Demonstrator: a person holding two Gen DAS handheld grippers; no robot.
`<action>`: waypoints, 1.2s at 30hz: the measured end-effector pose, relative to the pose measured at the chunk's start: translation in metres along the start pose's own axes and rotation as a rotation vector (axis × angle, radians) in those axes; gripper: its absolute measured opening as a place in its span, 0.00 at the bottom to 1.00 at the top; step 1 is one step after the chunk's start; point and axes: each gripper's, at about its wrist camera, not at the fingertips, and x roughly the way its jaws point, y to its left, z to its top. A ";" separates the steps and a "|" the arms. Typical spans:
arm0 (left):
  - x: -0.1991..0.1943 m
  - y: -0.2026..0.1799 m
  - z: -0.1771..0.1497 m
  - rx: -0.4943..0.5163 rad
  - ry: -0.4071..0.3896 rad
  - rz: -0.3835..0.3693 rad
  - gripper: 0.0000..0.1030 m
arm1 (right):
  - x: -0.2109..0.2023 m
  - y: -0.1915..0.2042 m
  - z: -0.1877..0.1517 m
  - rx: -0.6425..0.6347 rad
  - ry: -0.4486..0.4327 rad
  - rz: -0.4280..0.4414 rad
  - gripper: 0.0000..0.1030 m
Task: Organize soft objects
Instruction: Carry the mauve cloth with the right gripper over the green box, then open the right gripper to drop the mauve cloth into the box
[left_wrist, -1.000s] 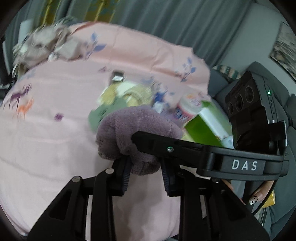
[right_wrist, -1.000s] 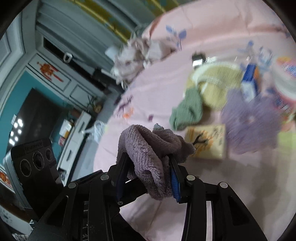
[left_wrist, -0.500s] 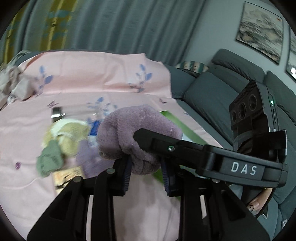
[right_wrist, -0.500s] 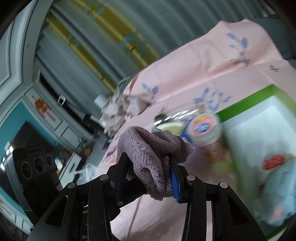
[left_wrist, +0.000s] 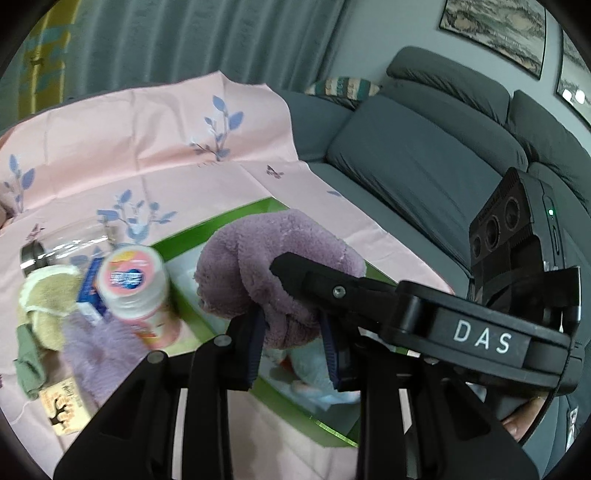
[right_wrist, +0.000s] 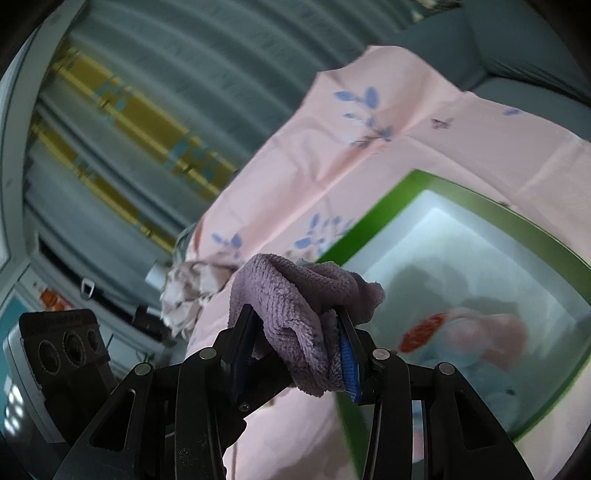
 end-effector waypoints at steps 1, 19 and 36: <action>0.007 -0.001 0.001 0.000 0.016 -0.005 0.26 | 0.001 -0.005 0.002 0.018 0.000 -0.006 0.42; 0.056 0.021 -0.001 -0.114 0.132 0.032 0.29 | -0.007 -0.037 0.011 0.129 -0.051 -0.148 0.42; -0.075 0.089 -0.026 -0.250 -0.077 0.152 0.87 | -0.004 0.035 -0.002 -0.089 -0.053 -0.138 0.65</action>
